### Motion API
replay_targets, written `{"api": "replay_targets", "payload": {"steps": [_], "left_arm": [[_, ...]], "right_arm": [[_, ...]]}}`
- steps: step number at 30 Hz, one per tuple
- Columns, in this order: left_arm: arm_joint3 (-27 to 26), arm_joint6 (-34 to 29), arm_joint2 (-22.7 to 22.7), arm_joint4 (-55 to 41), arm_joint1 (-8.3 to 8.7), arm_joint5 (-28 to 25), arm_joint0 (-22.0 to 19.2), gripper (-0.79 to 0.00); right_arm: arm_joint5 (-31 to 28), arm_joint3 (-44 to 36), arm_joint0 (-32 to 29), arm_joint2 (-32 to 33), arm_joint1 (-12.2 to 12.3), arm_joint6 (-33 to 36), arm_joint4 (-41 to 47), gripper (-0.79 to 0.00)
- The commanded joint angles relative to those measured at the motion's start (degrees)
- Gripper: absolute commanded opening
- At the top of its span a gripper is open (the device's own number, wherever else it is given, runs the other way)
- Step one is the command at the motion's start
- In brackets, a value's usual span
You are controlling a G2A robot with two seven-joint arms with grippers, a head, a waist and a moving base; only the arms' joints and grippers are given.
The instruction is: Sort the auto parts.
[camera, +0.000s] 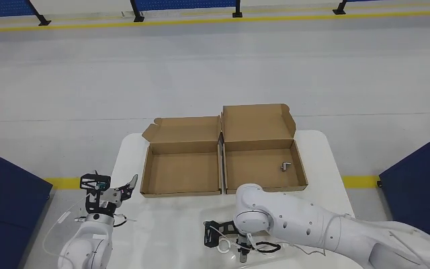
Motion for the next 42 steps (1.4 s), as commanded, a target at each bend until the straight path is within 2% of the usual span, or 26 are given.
{"api": "replay_targets", "payload": {"steps": [1,9,19,22,26,28,34,37,39,42], "left_arm": [[0.00,0.00,0.00,0.00,0.00,0.00,0.00,0.000],[0.00,0.00,0.00,0.00,0.00,0.00,0.00,0.000],[0.00,0.00,0.00,0.00,0.00,0.00,0.00,0.000],[0.00,0.00,0.00,0.00,0.00,0.00,0.00,0.000],[0.00,0.00,0.00,0.00,0.00,0.00,0.00,0.000],[0.00,0.00,0.00,0.00,0.00,0.00,0.00,0.000],[0.00,0.00,0.00,0.00,0.00,0.00,0.00,0.000],[0.00,0.00,0.00,0.00,0.00,0.00,0.00,0.000],[0.00,0.00,0.00,0.00,0.00,0.00,0.00,0.000],[0.00,0.00,0.00,0.00,0.00,0.00,0.00,0.000]], "right_arm": [[-0.01,0.00,0.00,0.00,0.00,0.00,0.00,0.000],[1.24,0.45,-1.60,0.00,0.00,-1.94,-3.49,0.000],[2.00,2.04,-3.02,0.08,-0.77,-0.89,-5.64,0.000],[2.36,2.46,-3.33,0.24,-0.95,-1.10,-6.37,-0.071],[2.94,2.76,-3.81,0.58,-1.09,-1.78,-7.60,-0.083],[3.05,2.98,-4.12,0.64,-1.18,-1.88,-8.05,-0.129],[3.23,3.34,-4.66,1.00,-1.52,-1.61,-8.88,-0.160],[3.65,3.26,-4.92,1.29,-1.63,-1.66,-9.59,-0.228],[3.95,3.16,-5.15,1.53,-1.64,-1.82,-10.04,-0.394],[3.98,3.08,-5.49,1.89,-1.64,-1.88,-10.42,-0.440]]}}
